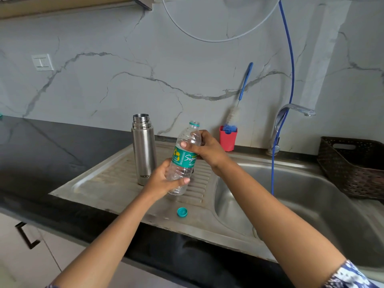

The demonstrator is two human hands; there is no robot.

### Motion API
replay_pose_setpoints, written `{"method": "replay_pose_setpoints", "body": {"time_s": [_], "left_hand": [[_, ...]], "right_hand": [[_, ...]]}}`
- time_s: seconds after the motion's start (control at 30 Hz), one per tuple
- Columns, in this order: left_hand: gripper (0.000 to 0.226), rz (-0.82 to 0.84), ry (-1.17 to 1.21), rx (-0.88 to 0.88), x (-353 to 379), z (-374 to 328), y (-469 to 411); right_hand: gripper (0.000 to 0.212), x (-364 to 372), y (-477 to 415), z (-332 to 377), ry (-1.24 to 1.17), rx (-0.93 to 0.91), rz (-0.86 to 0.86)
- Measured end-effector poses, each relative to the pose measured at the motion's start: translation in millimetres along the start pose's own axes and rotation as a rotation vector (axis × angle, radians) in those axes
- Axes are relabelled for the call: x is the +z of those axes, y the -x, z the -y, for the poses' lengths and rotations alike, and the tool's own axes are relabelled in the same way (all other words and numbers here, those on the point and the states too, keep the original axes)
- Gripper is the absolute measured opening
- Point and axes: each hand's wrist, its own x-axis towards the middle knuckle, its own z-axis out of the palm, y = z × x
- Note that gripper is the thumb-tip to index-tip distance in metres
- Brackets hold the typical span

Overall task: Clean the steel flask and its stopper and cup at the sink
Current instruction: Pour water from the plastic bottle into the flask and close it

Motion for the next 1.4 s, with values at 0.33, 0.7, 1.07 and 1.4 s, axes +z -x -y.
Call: {"method": "replay_pose_setpoints", "body": {"time_s": [0.33, 0.7, 1.07, 1.4], "left_hand": [[0.083, -0.108, 0.056, -0.06, -49, 5, 23], [0.074, -0.084, 0.022, -0.074, -51, 10, 22], [0.064, 0.015, -0.024, -0.048, -25, 5, 8], [0.083, 0.11, -0.067, -0.042, -22, -1, 8]], "right_hand": [[0.038, -7, 28, -58, 0.7, 0.049, 0.559], [0.033, 3, 25, -68, 0.99, -0.143, 0.711], [0.019, -43, 12, -20, -0.404, -0.016, -0.106], [0.018, -52, 9, -12, -0.466, -0.086, -0.08]]}}
